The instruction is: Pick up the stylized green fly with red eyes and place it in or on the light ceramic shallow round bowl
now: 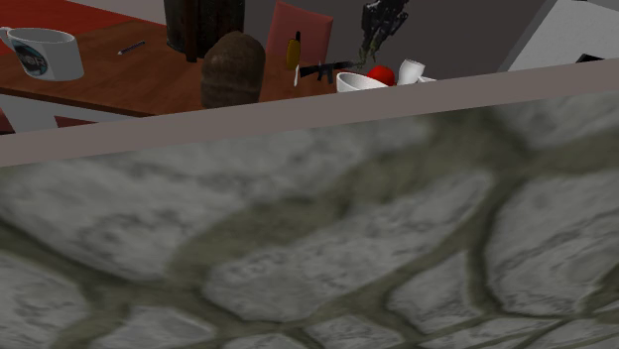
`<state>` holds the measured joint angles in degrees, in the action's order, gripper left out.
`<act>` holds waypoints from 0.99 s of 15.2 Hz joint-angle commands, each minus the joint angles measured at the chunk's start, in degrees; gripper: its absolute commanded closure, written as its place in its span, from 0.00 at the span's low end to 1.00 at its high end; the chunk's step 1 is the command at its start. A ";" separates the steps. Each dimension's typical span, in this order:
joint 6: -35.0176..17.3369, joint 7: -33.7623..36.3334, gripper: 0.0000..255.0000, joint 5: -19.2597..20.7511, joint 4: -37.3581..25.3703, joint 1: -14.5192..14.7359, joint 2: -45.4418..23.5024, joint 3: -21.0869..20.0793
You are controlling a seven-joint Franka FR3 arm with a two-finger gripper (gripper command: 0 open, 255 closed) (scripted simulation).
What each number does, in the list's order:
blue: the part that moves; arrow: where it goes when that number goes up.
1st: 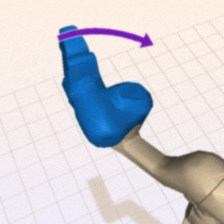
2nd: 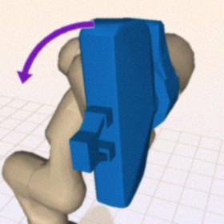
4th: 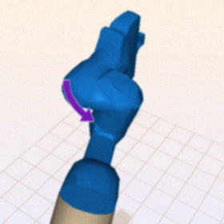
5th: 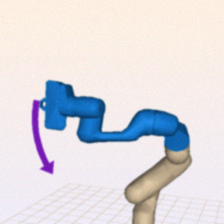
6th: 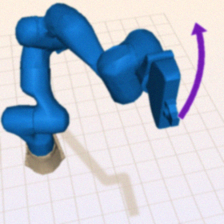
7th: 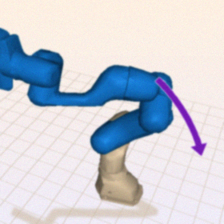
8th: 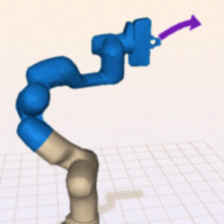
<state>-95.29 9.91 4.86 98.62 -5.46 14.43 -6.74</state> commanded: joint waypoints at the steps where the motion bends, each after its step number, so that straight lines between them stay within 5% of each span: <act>1: 1.47 -0.09 1.00 0.06 -2.08 -0.02 -0.64 -0.04; 7: 3.05 -6.20 1.00 0.07 -10.07 -2.35 -6.50 3.62; 14: 7.28 -14.60 1.00 -1.28 -26.32 -6.15 -17.89 8.01; 15: 6.27 -14.53 1.00 -1.27 -24.75 -6.17 -17.33 7.99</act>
<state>-88.70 -4.04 3.73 74.12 -11.34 -2.39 0.99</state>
